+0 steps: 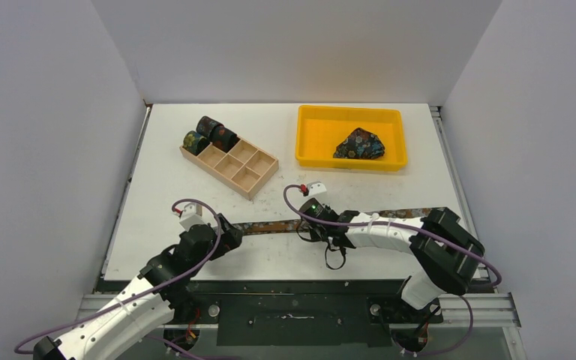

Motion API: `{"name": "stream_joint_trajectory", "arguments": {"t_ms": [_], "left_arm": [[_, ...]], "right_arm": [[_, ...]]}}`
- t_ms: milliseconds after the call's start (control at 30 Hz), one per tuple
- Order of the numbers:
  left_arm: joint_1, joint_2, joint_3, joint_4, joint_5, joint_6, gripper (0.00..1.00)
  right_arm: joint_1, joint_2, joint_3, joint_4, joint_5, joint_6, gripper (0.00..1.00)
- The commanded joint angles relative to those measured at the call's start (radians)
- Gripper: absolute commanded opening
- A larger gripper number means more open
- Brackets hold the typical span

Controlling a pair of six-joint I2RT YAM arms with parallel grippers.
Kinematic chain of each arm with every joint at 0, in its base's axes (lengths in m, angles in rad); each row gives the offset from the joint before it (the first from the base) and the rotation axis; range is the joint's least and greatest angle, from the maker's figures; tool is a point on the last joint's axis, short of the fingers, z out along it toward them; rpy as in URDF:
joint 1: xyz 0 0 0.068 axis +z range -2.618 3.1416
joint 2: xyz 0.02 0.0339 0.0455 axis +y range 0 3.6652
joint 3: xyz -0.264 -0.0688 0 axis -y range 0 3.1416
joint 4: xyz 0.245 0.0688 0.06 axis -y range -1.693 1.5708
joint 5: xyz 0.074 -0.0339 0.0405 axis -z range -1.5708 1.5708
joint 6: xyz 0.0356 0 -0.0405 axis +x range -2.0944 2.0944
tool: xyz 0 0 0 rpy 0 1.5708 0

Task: Roll the ties
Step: Flatten out the tie at the center of the board.

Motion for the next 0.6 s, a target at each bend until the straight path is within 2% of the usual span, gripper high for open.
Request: {"name": "stream_joint_trajectory", "arguments": {"t_ms": [0, 100, 133, 233, 333, 433, 500, 567], "left_arm": [[0.007, 0.008, 0.024, -0.014, -0.016, -0.009, 0.95], [0.007, 0.003, 0.026, -0.024, -0.020, -0.010, 0.95], [0.007, 0.000, 0.028, -0.028, -0.023, -0.009, 0.95], [0.007, -0.011, 0.043, -0.046, -0.040, -0.002, 0.93], [0.008, -0.016, 0.062, -0.047, -0.049, 0.016, 0.89], [0.009, 0.012, 0.079, -0.020, -0.037, 0.033, 0.85], [0.011, 0.050, 0.081, 0.015, -0.022, 0.040, 0.77], [0.016, 0.099, 0.082, 0.057, -0.004, 0.042, 0.64]], "right_arm": [[0.008, 0.041, 0.040, 0.054, -0.004, -0.007, 0.05], [0.007, 0.042, 0.039, 0.062, -0.007, -0.005, 0.06], [0.008, 0.036, 0.037, 0.063, -0.006, -0.003, 0.11], [0.006, -0.008, 0.023, 0.062, 0.003, 0.004, 0.39], [0.004, -0.066, 0.018, 0.045, 0.015, 0.009, 0.55], [-0.005, -0.127, 0.007, 0.029, 0.020, 0.014, 0.59], [-0.017, -0.171, -0.011, 0.032, 0.023, 0.018, 0.59], [-0.037, -0.220, -0.038, 0.038, 0.036, 0.027, 0.59]]}}
